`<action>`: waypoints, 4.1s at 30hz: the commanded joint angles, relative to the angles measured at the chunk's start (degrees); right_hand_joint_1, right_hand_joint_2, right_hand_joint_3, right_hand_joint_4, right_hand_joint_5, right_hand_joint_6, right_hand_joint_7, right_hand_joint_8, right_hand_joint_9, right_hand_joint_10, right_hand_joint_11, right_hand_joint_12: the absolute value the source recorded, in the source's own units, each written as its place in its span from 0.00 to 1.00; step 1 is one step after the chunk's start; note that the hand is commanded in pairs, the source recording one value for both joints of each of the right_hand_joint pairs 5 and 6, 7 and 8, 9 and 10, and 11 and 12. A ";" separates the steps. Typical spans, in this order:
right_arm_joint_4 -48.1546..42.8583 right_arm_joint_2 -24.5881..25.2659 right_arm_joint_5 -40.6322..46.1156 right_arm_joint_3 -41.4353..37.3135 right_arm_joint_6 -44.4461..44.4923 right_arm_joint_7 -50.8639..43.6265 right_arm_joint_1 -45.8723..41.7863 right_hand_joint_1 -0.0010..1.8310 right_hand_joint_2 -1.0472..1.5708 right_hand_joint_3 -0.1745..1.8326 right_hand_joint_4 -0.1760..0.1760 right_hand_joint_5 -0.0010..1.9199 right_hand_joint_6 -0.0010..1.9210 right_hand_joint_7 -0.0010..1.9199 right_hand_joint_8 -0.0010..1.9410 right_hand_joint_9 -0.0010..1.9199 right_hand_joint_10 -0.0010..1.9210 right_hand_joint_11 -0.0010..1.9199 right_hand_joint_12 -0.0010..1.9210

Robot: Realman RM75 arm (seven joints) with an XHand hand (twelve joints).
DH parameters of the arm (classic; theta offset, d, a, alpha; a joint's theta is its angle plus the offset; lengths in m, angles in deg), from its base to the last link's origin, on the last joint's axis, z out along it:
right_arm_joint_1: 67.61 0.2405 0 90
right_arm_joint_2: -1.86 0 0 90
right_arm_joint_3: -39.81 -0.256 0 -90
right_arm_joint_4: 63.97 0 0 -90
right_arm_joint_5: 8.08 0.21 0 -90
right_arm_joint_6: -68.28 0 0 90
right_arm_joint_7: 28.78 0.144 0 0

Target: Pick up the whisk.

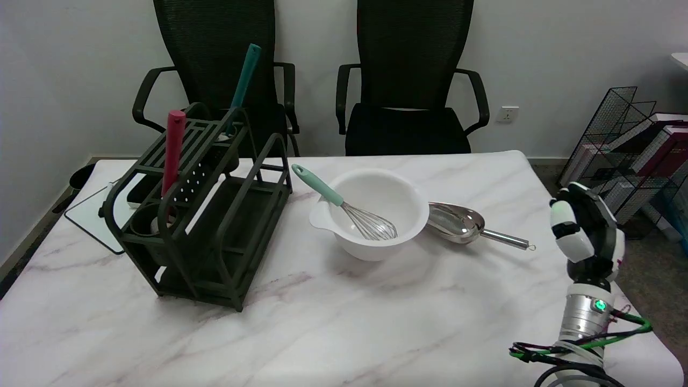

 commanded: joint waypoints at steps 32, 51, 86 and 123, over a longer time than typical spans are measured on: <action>10.66 -4.88 -41.19 8.68 -64.63 -24.94 39.38 0.63 0.38 0.71 0.50 0.11 0.11 0.31 0.31 0.30 0.30 0.31 0.31; -4.32 2.16 -43.26 16.13 -65.73 -25.40 47.79 0.63 0.31 0.74 0.50 0.15 0.15 0.30 0.30 0.28 0.28 0.29 0.29; -4.16 7.33 -43.26 16.05 -68.93 -25.40 45.12 0.64 0.38 0.71 0.50 0.14 0.14 0.35 0.34 0.33 0.33 0.32 0.32; -3.04 6.59 -42.78 13.09 -67.57 -25.32 42.67 0.64 0.48 0.69 0.50 0.40 0.40 0.46 0.45 0.49 0.49 0.59 0.59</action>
